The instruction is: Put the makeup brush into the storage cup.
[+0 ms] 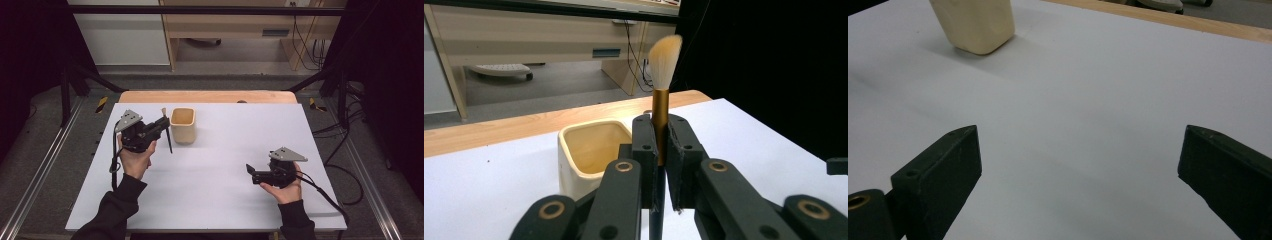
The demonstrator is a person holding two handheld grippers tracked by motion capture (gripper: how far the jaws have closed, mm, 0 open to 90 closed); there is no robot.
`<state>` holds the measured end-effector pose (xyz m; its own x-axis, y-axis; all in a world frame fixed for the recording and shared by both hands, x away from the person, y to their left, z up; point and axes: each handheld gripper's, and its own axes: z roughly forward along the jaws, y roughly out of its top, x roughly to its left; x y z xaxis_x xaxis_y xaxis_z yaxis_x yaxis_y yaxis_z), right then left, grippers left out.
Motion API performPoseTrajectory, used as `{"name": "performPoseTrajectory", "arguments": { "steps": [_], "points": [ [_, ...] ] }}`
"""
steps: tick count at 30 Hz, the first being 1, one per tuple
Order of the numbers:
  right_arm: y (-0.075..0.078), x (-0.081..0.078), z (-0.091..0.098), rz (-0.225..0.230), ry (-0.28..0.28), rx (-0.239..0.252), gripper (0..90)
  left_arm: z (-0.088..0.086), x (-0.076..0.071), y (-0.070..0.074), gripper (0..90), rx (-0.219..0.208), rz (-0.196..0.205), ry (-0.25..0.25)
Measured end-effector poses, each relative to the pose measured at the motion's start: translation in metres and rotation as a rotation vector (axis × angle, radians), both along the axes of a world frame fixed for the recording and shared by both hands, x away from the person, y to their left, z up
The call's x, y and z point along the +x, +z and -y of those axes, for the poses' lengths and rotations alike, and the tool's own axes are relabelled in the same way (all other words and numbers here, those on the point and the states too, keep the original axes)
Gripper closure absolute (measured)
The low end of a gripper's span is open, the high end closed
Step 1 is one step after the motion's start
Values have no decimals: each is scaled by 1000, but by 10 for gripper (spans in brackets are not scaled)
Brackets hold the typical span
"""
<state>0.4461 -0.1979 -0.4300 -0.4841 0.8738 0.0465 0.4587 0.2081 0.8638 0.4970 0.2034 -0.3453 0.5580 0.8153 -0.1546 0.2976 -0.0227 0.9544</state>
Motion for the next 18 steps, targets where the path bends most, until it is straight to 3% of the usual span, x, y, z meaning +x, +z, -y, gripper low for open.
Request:
{"name": "performPoseTrajectory", "arguments": {
  "steps": [18],
  "points": [
    [-1, 0, 7, -3, -26, 11, 44, 4, 23, 12, 829, 24, 13, 12]
  ]
}}
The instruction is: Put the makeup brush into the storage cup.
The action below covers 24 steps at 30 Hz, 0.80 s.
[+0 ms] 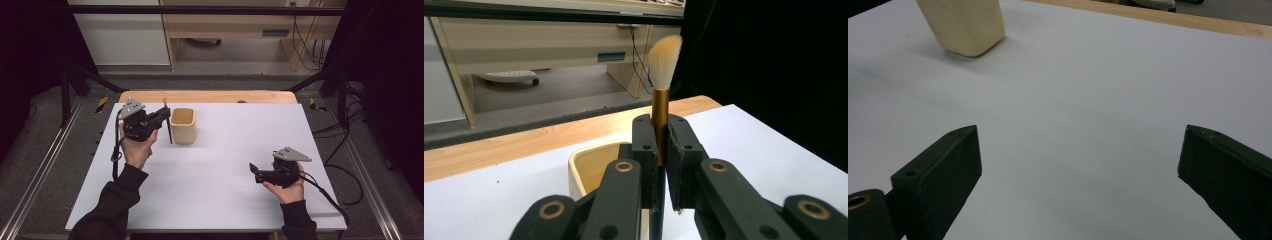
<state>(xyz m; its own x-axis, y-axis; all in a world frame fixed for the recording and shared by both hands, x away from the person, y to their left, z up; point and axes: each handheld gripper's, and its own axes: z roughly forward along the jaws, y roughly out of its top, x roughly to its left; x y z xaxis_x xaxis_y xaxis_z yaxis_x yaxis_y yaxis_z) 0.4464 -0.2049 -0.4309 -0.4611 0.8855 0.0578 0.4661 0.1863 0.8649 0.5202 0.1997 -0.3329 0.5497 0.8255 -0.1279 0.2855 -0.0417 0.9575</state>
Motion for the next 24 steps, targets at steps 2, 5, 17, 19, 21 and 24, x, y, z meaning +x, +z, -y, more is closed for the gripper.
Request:
{"name": "performPoseTrajectory", "arguments": {
  "steps": [2, 5, 17, 19, 21, 24],
  "points": [
    [0, 0, 0, 2, 0, 0, 43, 1, 1, 0, 829, 1, -1, 0],
    [1, 0, 1, 3, -2, -3, 42, 3, 6, 2, 829, 6, 2, 2],
    [1, 0, 2, 9, -6, -1, 34, 5, 23, 15, 829, 21, 23, 19],
    [1, 0, 2, 10, -8, -3, 34, 5, 26, 16, 829, 18, 25, 21],
    [2, 0, 2, 10, -9, 0, 33, 6, 28, 17, 829, 16, 27, 22],
    [2, 0, 3, 13, -9, -3, 32, 7, 31, 19, 829, 14, 31, 22]
  ]
}}
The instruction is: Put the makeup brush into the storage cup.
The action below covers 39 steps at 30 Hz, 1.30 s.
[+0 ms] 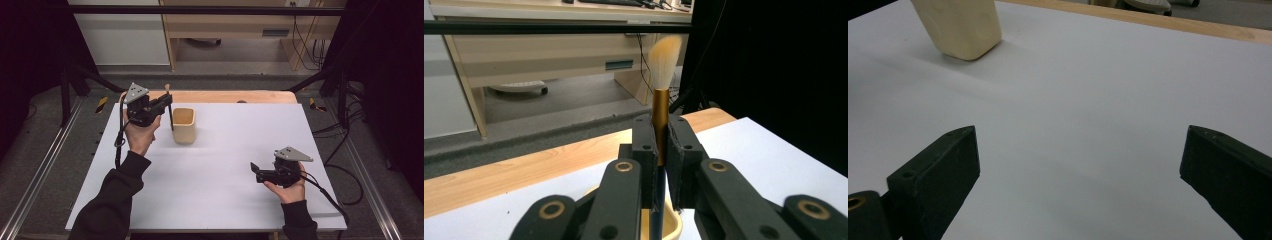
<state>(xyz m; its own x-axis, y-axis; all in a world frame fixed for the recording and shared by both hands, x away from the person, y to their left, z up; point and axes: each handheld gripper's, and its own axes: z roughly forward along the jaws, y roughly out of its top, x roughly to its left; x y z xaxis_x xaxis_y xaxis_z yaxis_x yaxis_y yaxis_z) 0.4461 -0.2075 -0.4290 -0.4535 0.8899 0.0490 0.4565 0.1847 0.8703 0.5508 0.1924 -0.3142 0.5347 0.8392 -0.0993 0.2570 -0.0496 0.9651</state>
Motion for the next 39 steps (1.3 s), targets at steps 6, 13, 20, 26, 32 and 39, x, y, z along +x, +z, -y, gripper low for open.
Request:
{"name": "performPoseTrajectory", "arguments": {
  "steps": [6, 13, 20, 26, 32, 39],
  "points": [
    [-1, 0, -1, -3, -1, 3, 31, 1, 8, 3, 829, -3, 5, 6],
    [0, 0, -1, -6, 0, 8, 32, 2, 16, 5, 829, -3, 9, 13],
    [0, 0, 0, -5, -1, 6, 31, 4, 25, 6, 829, 3, 15, 22],
    [0, 1, 0, -5, 2, 1, 31, 6, 33, 3, 829, 9, 14, 28],
    [0, 0, 0, -3, 3, 3, 31, 8, 39, -3, 829, 21, 6, 32],
    [-1, 1, -1, -5, 5, -2, 31, 10, 45, -11, 829, 39, 1, 39]
  ]
}}
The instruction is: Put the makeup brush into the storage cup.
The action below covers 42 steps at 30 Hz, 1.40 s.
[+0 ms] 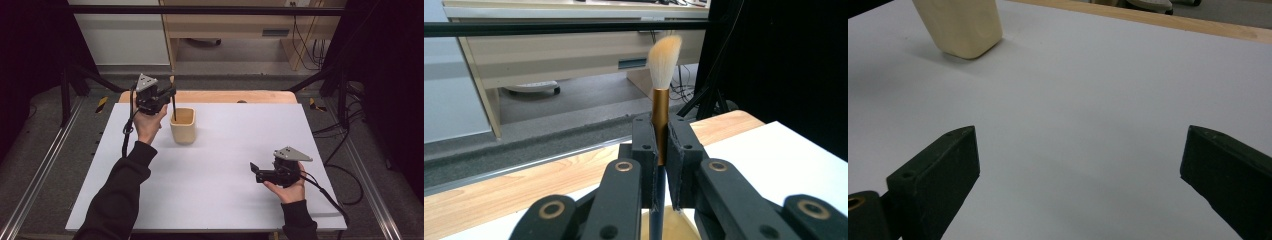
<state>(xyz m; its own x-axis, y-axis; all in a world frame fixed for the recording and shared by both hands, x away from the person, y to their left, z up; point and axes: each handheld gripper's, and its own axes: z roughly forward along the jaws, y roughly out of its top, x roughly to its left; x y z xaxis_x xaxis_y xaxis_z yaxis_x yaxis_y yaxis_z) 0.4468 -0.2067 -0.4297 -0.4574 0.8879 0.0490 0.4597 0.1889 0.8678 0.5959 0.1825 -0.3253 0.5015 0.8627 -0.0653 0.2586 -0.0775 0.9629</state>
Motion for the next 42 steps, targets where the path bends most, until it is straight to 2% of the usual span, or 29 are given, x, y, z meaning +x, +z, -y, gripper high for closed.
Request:
{"name": "performPoseTrajectory", "arguments": {
  "steps": [21, 42],
  "points": [
    [-1, 0, -1, -5, 1, -2, 34, 0, 1, -29, 829, 16, -33, -5],
    [-2, 0, -2, -6, 5, -7, 34, -4, -8, -61, 829, 9, -61, -10]
  ]
}}
